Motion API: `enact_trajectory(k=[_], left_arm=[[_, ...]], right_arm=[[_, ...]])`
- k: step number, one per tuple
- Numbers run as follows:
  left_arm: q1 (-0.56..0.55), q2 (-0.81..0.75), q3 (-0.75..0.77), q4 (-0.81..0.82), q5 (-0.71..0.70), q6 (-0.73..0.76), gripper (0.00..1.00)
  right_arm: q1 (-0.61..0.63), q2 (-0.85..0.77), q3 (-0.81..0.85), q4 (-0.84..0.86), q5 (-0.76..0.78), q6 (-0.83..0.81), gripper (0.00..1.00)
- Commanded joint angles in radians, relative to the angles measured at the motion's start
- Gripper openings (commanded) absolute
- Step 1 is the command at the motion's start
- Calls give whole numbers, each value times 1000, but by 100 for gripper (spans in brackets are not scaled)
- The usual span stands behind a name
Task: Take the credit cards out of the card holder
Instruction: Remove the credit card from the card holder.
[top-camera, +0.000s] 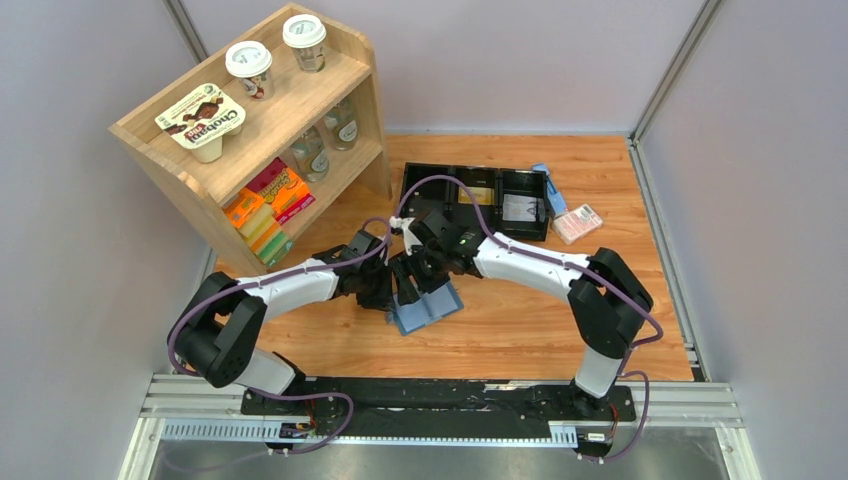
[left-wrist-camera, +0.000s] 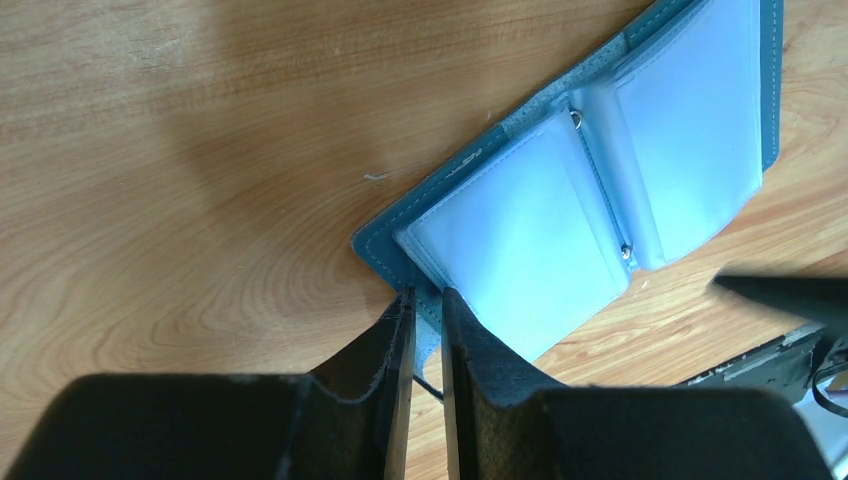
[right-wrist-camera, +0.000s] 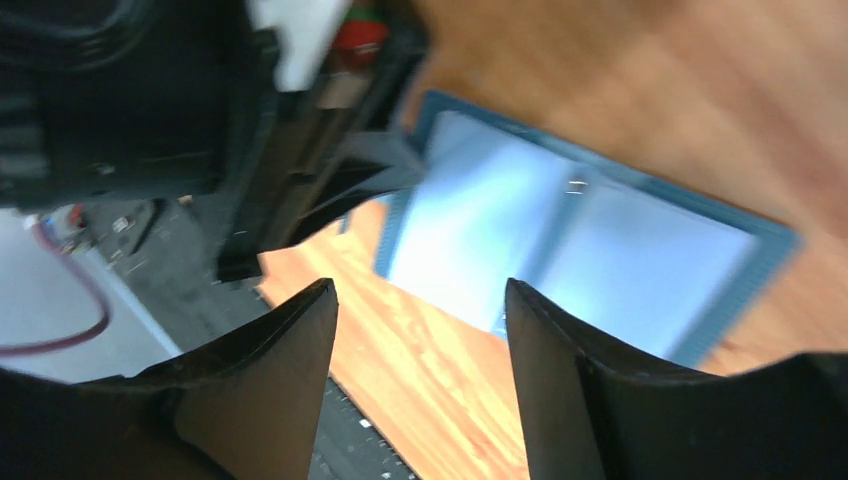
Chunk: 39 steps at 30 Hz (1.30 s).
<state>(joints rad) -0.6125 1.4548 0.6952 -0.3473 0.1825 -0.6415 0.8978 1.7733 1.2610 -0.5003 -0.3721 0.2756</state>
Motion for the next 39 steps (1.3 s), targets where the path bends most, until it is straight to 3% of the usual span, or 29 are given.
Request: enact_trajectory(k=[1,4,10,27,39], left_arm=[[-1,-2,6,7,8,3,23],[-3,-1,7,7,8,2,23],[-1,-1,6,7,9,2,23],[-1,3,10,5,8,6,23],[-1,1,10,4,6,6,23]], right_arm=[[-23,-69,-3,-64,335,23,68],[-25,-43,-2,-76,406,22,76],[-25,23,8,-60,389,39,88],[-25,97,-9,-29,334,50,77],[-23,72,-18,-46,372,57,76]])
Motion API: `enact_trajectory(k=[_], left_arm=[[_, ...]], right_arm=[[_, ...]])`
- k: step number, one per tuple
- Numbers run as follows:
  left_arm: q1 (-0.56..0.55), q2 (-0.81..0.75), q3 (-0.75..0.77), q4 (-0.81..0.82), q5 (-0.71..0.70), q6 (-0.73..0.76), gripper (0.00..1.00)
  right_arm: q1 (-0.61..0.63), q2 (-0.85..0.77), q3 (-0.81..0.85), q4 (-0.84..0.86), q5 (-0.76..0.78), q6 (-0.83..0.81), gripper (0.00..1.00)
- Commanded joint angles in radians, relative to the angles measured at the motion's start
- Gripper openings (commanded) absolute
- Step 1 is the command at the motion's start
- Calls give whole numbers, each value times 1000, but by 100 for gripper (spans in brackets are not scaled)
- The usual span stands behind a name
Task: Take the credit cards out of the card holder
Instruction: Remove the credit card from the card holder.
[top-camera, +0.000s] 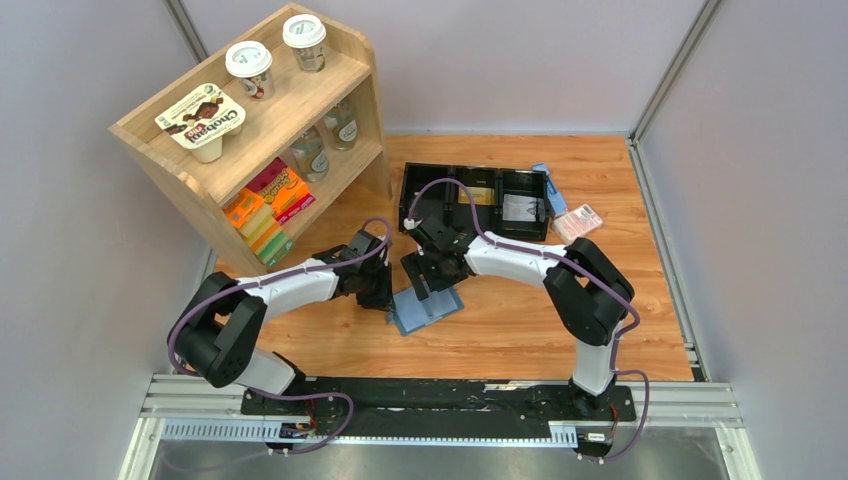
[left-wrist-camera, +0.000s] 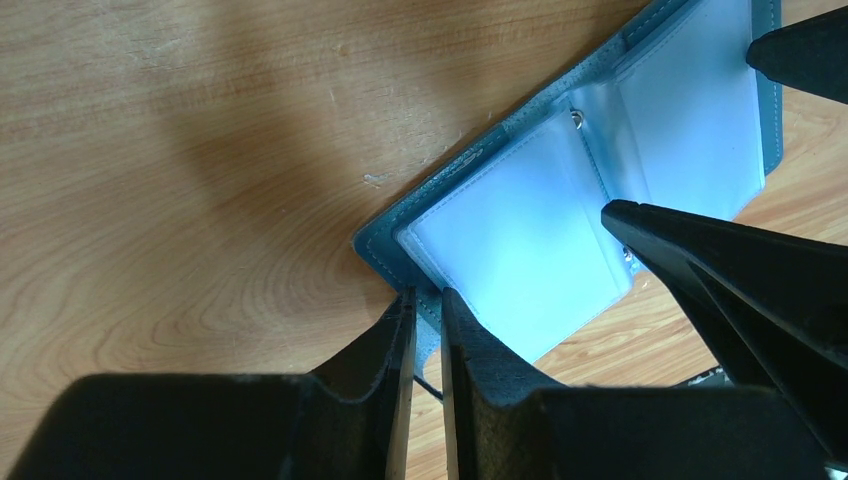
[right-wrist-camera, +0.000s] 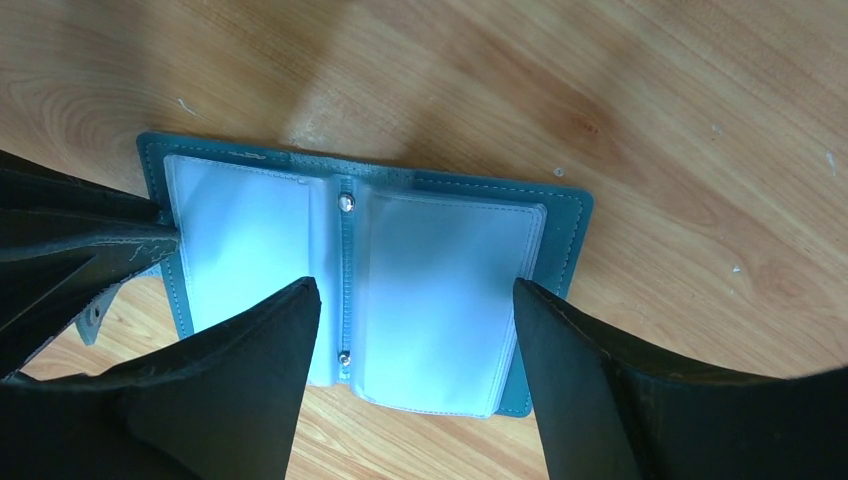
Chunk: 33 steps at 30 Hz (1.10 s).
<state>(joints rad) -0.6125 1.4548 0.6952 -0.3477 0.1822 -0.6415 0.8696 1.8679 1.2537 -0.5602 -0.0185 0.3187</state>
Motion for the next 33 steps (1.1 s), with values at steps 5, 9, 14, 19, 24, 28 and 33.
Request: enact_trajectory(k=[5,9,14,19,24,28,33], left_arm=[[-1,6,10,4,8,5,23],[-1,4,9,6,7,5,23],[-1,3,9,3,7,5,23],[-3,6,9,4,7,3,23],[-1,7,10,3,10,5,23],[-1,6,9,4,8,5,23],[-1,7,10,6,10,5,23]], right_arm=[[5,-39,-2,6,54,10,76],[6,-33,3,2,54,5,76],[5,-16,-11,8,38,8,74],[9,-18,-19,17,35,8,70],[17,-27,-14,8,35,6,67],[26,-45,-4,-7,35,5,66],[40,-59,16,-30,35,2,66]])
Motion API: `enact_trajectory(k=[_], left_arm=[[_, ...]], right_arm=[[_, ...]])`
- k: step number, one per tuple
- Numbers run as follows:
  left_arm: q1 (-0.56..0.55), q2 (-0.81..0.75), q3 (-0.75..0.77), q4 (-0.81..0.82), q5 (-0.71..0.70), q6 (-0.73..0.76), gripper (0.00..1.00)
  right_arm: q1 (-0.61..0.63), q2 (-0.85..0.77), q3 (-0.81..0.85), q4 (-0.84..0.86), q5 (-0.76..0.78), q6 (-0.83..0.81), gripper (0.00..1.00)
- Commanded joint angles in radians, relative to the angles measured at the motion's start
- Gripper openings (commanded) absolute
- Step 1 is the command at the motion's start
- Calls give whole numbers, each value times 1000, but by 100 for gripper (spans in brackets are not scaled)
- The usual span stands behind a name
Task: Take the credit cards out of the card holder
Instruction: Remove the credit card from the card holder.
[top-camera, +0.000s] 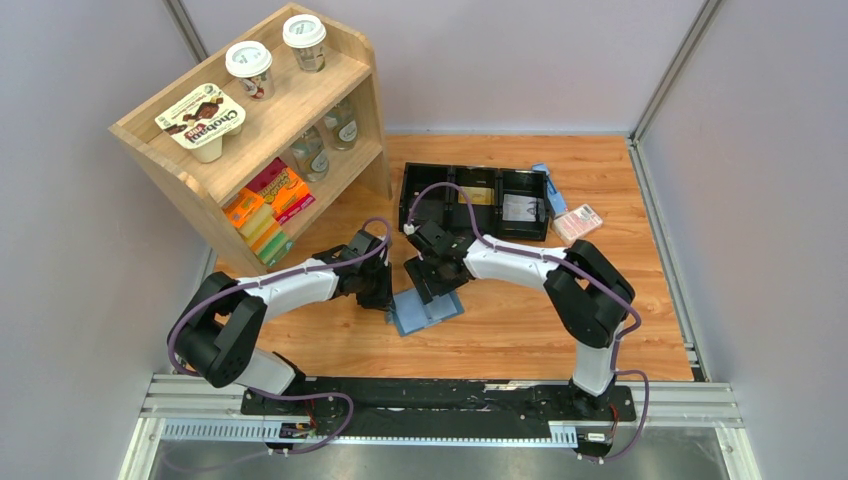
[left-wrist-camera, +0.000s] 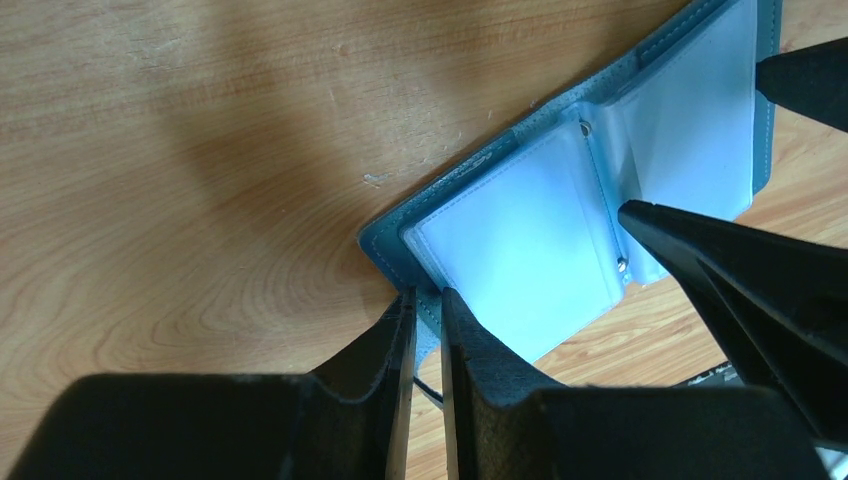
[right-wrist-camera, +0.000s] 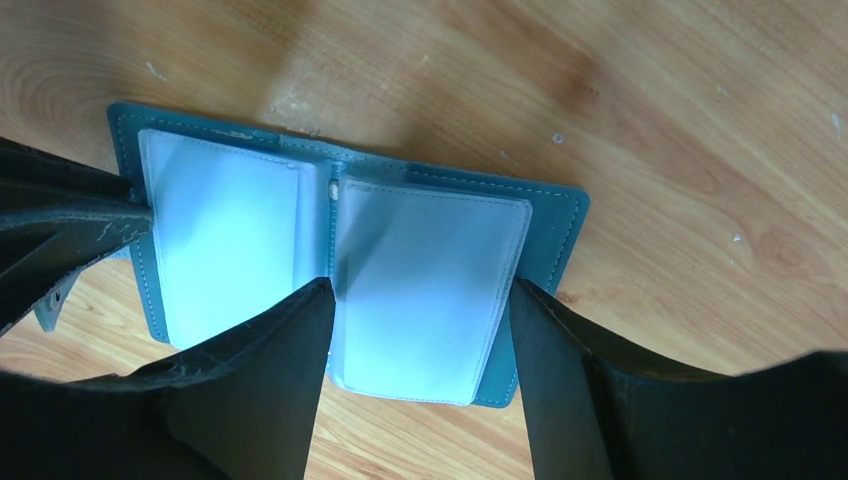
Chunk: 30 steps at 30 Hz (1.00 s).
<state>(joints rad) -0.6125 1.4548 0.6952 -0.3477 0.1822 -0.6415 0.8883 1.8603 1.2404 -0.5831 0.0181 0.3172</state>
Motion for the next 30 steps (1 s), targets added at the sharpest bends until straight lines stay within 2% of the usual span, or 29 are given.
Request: enact_trajectory(k=[1,14,22,30], left_arm=[[-1,9,12,6,10,5,23],[-1,7,12,4,11,3,22],[-1,4,10,4,11,3,22],[-1,1,9,4,10,3,22]], right_arm=[[24,-55,33,-11,-1,2,66],[58,-82,86,-57,-1,2,68],[60,-115,79,-40,-105,13,66],[52,-122,50,-11,-113,25,65]])
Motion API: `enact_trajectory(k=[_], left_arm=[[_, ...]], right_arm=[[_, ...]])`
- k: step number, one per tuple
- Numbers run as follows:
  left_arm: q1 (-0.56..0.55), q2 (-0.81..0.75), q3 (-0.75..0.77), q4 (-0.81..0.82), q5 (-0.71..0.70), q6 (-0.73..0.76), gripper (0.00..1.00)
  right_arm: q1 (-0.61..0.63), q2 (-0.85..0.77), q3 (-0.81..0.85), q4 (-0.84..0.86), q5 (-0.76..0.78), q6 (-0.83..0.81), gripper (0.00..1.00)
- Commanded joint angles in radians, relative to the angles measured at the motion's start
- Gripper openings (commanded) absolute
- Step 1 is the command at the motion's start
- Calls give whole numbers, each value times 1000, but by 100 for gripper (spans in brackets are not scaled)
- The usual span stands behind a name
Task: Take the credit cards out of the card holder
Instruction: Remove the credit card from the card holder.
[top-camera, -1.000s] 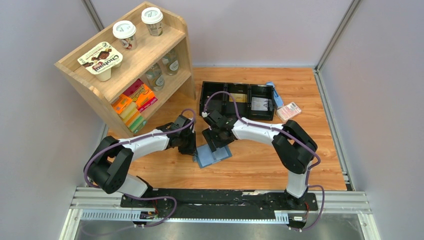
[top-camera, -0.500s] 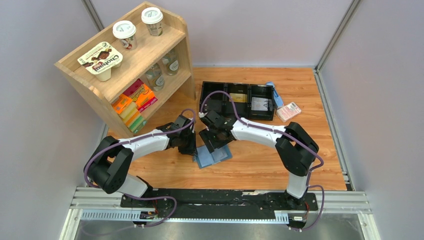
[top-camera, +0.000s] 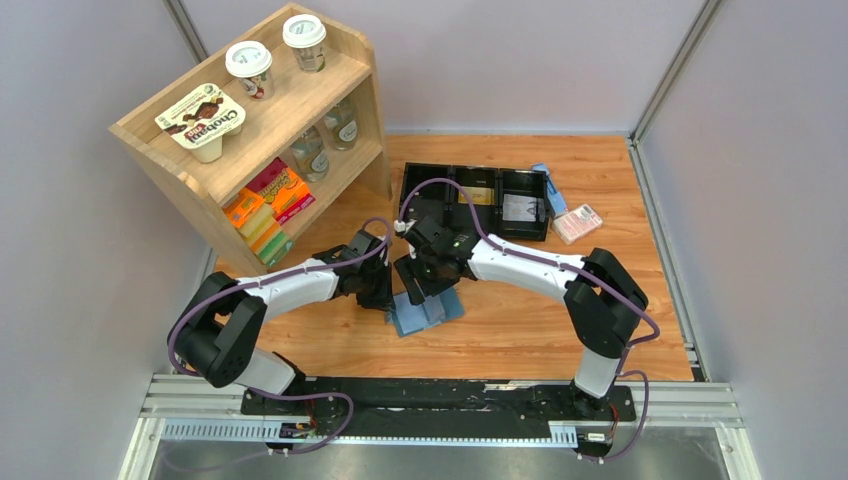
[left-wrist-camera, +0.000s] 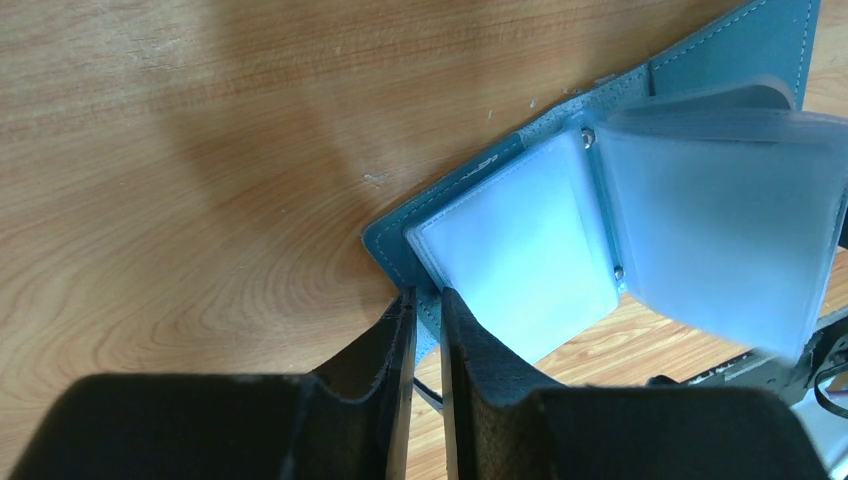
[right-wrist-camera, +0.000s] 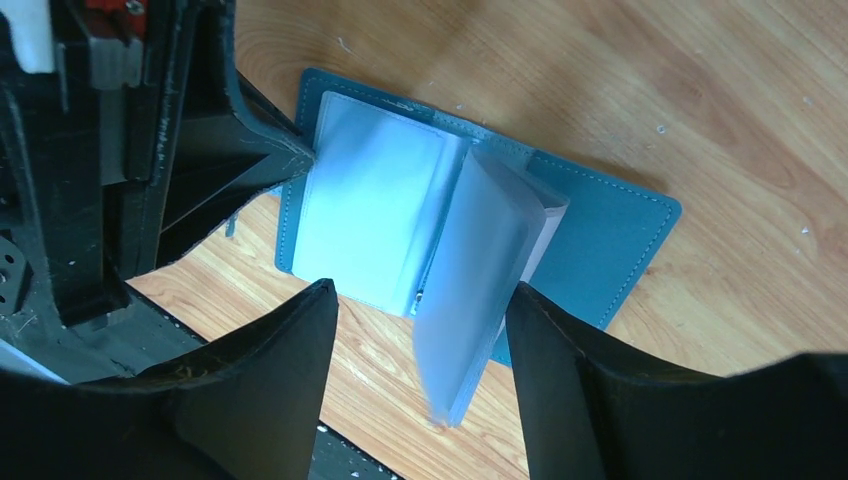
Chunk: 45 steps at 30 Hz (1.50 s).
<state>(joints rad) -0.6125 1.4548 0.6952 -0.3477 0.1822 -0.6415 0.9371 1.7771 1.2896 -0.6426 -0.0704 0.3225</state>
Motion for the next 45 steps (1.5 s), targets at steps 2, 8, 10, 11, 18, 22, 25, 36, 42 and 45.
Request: enact_trajectory(k=[2,8,10,11,18,22,25,36,42,45], left_arm=[[-1,-1,9,3,8,5,22],[-1,1,10,3,7,6,22],[-1,3,12,3,7,6,22],[-1,3,10,3,7,6,22],[-1,4,12,1,7,8,22],[-1,4,12,3,7,8,22],[-1,6,12,3,10,8,22],[-1,-4,9,1,7,5,22],[-1,-1,10,0,8,8,22],[-1,1,13,0,7,8,22]], right_arm=[[-4,-42,-12,61,-32,29,64],[-18,-51,-23,73,-45,38,64],[-21,-56,-24,73,-40,36,64],[-23,-61,-24,73,-40,36,63],[-24,-67,-7,12,145,36,74],[-24,-53,-3,0,207,3,79],[-24,-33,-1,20,184,-13,80],[-23,74,25,60,129,-34,87],[-24,99,22,70,123,-36,83],[-24,102,24,70,113,-37,80]])
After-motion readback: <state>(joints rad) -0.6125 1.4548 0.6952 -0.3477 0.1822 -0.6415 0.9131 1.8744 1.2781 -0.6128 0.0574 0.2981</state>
